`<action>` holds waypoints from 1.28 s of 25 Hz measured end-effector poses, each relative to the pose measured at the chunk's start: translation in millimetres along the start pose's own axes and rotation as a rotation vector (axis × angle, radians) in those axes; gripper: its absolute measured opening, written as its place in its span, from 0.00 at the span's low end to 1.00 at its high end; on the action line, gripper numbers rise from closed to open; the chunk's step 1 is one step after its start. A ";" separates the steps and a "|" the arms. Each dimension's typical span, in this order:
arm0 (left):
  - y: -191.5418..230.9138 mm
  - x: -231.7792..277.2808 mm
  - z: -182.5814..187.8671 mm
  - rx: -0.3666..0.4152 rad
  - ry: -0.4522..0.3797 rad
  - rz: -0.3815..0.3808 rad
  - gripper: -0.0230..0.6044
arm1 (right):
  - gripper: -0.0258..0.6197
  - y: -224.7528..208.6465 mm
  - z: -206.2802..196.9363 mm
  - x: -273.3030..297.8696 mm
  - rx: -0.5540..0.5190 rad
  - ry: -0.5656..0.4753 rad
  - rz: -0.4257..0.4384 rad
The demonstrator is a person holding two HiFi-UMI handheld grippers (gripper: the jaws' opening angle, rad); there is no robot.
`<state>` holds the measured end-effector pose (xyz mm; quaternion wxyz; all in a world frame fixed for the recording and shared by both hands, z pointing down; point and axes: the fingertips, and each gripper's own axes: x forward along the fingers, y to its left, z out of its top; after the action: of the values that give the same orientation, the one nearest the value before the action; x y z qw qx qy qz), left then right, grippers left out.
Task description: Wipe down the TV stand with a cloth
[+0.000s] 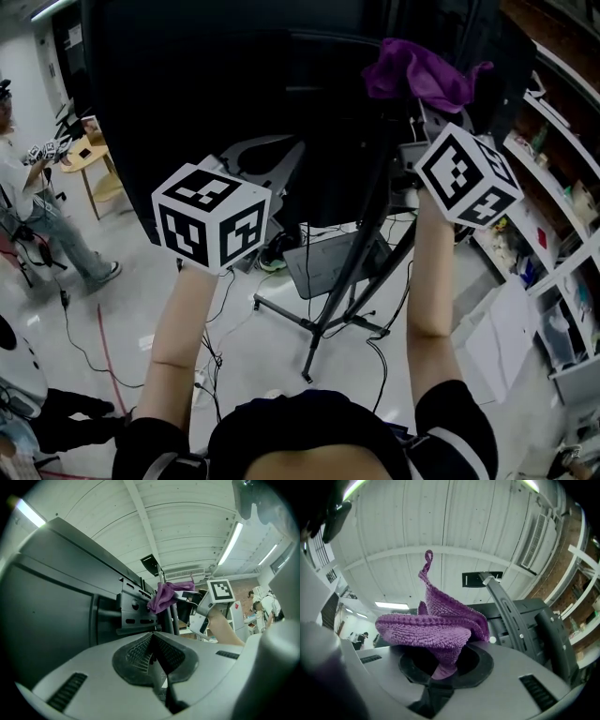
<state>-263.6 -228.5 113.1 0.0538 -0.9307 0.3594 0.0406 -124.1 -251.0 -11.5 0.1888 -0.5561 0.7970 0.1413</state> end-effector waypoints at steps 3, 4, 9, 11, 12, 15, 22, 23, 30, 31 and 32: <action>3.2 -1.8 -1.9 -0.004 0.003 0.007 0.05 | 0.14 39.5 -6.6 -5.1 0.107 0.007 0.153; 5.1 -3.3 -2.5 -0.006 0.003 0.013 0.05 | 0.14 52.8 -10.6 -5.3 0.133 0.016 0.199; 16.9 -15.3 -11.8 -0.015 0.011 0.051 0.05 | 0.14 100.4 -44.1 -2.1 0.155 0.083 0.315; 22.7 -19.5 -15.9 -0.017 0.017 0.066 0.05 | 0.14 113.3 -59.6 1.6 0.165 0.117 0.346; 26.1 -22.1 -17.5 -0.018 0.019 0.076 0.05 | 0.14 118.6 -65.9 3.9 0.174 0.129 0.358; 34.9 -29.3 -20.8 -0.022 0.024 0.100 0.05 | 0.14 129.8 -78.1 10.0 0.181 0.153 0.378; 36.8 -31.1 -21.4 -0.020 0.032 0.112 0.05 | 0.14 117.3 -88.5 17.8 0.169 0.178 0.327; 36.4 -30.2 -22.0 -0.017 0.034 0.109 0.05 | 0.14 114.3 -89.6 18.0 0.173 0.180 0.320; 27.0 -14.0 -31.1 -0.024 0.049 0.074 0.05 | 0.14 79.8 -90.1 16.2 0.149 0.187 0.244; 25.3 -11.4 -32.0 -0.026 0.050 0.068 0.05 | 0.14 73.2 -89.7 16.1 0.143 0.187 0.229; 24.0 -9.0 -32.6 -0.026 0.051 0.063 0.05 | 0.14 66.5 -89.4 16.1 0.139 0.188 0.214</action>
<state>-285.2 -244.3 144.8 0.0312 -0.9203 0.3892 0.0234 -204.4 -280.7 61.6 0.1354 -0.4644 0.8736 0.0522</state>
